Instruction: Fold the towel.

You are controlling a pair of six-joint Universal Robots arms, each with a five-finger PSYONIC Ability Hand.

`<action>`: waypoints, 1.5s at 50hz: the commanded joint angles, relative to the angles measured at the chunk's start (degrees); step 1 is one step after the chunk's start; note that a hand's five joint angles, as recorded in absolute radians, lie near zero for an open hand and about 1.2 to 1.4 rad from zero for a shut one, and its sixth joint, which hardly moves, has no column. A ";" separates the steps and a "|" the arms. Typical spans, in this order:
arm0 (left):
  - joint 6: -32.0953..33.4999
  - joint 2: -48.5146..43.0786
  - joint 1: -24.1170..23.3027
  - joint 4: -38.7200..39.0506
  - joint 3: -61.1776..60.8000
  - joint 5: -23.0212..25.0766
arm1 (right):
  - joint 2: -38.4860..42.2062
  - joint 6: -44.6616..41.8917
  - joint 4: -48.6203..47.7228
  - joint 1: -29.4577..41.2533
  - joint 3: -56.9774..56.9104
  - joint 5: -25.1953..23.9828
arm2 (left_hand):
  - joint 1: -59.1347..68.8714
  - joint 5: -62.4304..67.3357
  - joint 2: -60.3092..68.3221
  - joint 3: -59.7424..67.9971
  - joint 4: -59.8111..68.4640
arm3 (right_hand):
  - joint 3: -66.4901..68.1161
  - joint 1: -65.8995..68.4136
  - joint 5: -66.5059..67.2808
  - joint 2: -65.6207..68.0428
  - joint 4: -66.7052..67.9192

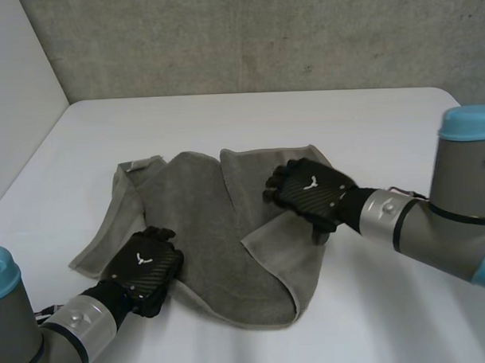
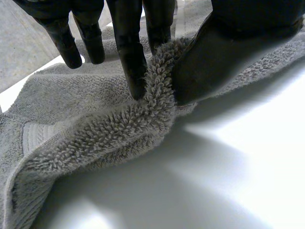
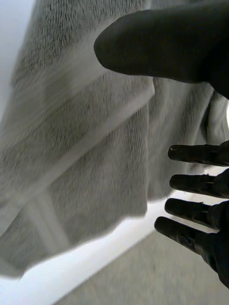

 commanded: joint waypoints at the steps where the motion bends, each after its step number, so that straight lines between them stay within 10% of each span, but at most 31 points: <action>1: 0.00 2.19 0.43 0.15 -0.12 -0.23 | 2.87 -10.19 7.62 4.62 -2.86 -0.06 | 5.84 3.21 2.84 -2.95 -3.36 | -2.48 -1.16 1.36 -1.42 -4.37; 24: 0.00 2.72 1.14 0.15 -0.04 -0.23 | 4.46 -29.80 11.50 9.38 -0.57 8.37 | 5.84 3.21 2.84 -2.95 -3.36 | -2.48 3.72 6.24 3.46 -4.37; 51: -0.09 3.16 2.63 0.15 -0.04 -0.14 | -3.45 -30.07 10.80 -2.39 7.68 7.94 | 5.84 3.21 2.84 -2.95 -3.36 | -2.48 28.44 30.97 28.18 -4.37; 61: -0.09 3.16 2.63 0.15 -0.12 -0.23 | -4.42 -29.55 4.57 -3.46 13.13 7.85 | 5.84 3.21 2.84 -2.95 -3.36 | -2.48 2.24 4.77 1.98 -4.37; 75: -0.09 3.16 2.54 0.15 -0.04 -0.14 | -4.86 -25.07 -10.30 -3.46 18.68 3.98 | 5.84 3.21 2.84 -2.95 -3.36 | -2.48 11.07 13.60 10.81 -4.37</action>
